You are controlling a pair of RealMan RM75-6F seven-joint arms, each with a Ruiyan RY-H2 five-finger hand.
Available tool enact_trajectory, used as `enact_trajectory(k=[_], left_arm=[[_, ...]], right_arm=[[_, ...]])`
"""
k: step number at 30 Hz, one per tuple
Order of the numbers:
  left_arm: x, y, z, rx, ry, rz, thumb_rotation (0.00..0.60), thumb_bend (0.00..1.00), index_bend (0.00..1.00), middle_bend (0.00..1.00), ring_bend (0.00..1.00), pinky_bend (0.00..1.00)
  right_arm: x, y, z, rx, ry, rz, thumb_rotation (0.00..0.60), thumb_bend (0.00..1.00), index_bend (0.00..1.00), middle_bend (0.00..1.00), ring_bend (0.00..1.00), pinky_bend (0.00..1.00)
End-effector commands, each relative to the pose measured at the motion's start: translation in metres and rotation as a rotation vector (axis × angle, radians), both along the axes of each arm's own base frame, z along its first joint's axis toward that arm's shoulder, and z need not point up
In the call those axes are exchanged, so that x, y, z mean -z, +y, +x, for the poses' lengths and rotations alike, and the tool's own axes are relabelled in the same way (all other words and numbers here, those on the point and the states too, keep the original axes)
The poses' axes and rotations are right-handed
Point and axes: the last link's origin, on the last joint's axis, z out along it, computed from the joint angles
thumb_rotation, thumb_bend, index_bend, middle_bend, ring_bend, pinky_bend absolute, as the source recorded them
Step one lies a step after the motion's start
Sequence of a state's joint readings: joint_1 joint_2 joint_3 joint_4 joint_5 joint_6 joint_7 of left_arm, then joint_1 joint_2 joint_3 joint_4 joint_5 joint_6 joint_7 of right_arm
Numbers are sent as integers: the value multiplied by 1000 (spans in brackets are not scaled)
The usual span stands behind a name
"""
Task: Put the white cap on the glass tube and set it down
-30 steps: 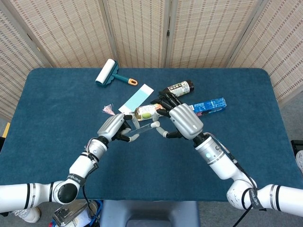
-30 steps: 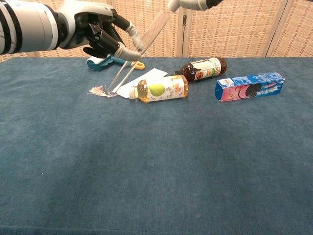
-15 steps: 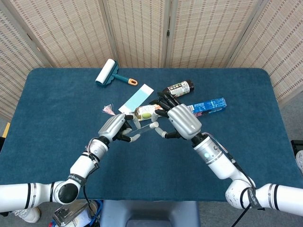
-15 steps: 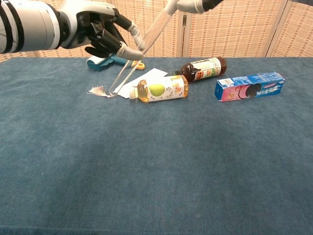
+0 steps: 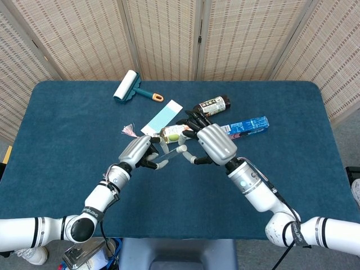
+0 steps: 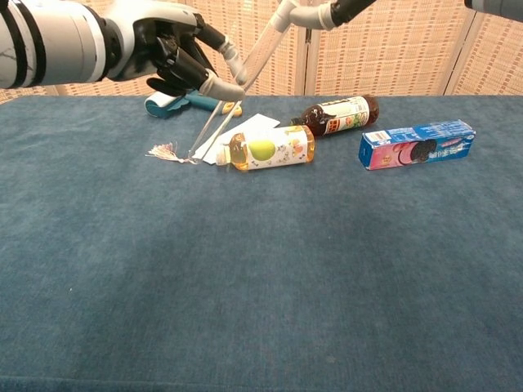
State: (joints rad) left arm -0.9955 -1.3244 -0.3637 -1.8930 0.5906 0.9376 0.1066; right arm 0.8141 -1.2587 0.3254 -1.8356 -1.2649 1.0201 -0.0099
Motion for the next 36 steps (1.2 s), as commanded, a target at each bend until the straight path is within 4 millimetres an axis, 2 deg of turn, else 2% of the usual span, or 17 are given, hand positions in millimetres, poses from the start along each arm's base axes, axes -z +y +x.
enact_trajectory(k=[1,10,12,15,18,20,26,31,36], left_arm=[[0,0,0,0,2,1,600,429,636,1000,1000,1000],[1,1,0,-1,5,0,600,429,636,1000,1000,1000],[1,1,0,-2,7,0,600,429,636,1000,1000,1000],[2,2,-1,-4,9,-3,600,429,636,1000,1000,1000],[4,2,-3,-7,14,-5,600,429,636,1000,1000,1000],[4,2,-3,-7,16,-4,600,429,636,1000,1000,1000],[4,3,-4,-4,28,1,600,429,636,1000,1000,1000],[4,6,-15,20,114,38,600,429,636,1000,1000,1000],[8,12,-33,78,311,129,600,429,637,1000,1000,1000]], right_arm=[[2,0,0,1,2,4,600,417,611,189,0,0],[5,-2,0,3,0,11,600,415,611,189,0,0],[5,-2,0,4,2,11,600,392,611,187,0,0],[5,-2,-2,7,4,11,600,292,595,158,0,0],[5,-2,-2,11,6,17,600,178,470,120,0,0],[5,-3,-3,12,10,21,600,144,398,101,0,0],[6,-2,-4,16,11,32,600,74,285,63,0,0],[-7,-3,-9,28,-7,6,600,51,259,58,0,0],[-28,-1,-25,46,7,-51,600,51,257,58,0,0]])
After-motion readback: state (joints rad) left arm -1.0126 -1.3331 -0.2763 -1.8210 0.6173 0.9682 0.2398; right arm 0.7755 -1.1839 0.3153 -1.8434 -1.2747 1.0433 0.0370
